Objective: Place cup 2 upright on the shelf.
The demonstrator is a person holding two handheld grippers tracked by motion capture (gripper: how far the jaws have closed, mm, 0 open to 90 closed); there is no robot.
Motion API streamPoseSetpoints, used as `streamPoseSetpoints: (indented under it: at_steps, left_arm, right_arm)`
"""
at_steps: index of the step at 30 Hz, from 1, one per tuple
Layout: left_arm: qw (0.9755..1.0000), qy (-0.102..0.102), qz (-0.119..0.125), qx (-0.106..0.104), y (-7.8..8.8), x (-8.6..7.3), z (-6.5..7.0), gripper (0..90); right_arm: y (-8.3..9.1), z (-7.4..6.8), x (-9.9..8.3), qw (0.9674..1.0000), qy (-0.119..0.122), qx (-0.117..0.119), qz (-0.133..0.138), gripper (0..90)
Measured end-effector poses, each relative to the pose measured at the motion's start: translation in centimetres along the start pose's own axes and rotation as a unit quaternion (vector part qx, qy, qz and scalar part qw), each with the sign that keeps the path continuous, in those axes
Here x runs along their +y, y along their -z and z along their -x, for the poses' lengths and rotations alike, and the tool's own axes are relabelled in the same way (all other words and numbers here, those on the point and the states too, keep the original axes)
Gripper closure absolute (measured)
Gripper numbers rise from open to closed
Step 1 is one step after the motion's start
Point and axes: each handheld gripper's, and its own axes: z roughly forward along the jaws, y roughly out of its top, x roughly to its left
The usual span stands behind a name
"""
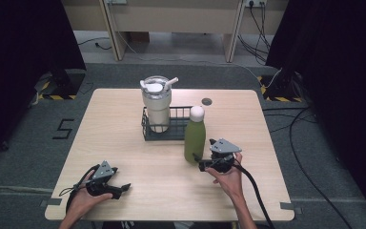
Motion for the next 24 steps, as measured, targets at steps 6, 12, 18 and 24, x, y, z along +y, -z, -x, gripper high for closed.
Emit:
streamPoseSetpoints:
  at_steps: [6,12,18,24]
  left_arm:
    - [1.0,-0.001,0.0,0.0,0.0,0.0,0.0,13.8]
    - [1.0,0.0,0.0,0.0,0.0,0.0,0.0,13.7]
    - [1.0,0.0,-0.001,0.0,0.0,0.0,0.0,13.7]
    - [1.0,0.001,0.0,0.0,0.0,0.0,0.0,13.7]
  right_arm:
    - [-0.5,0.3,0.0,0.9999,-0.005,0.003,0.008,14.6]
    - [-0.9,0.0,0.0,0.9998,-0.004,0.014,0.015,15.0]
    - [-1.5,-0.2,0.1,0.9997,-0.002,0.016,0.018,15.2]
    - [-2.1,0.0,0.2,0.999,-0.013,0.025,0.034,16.6]
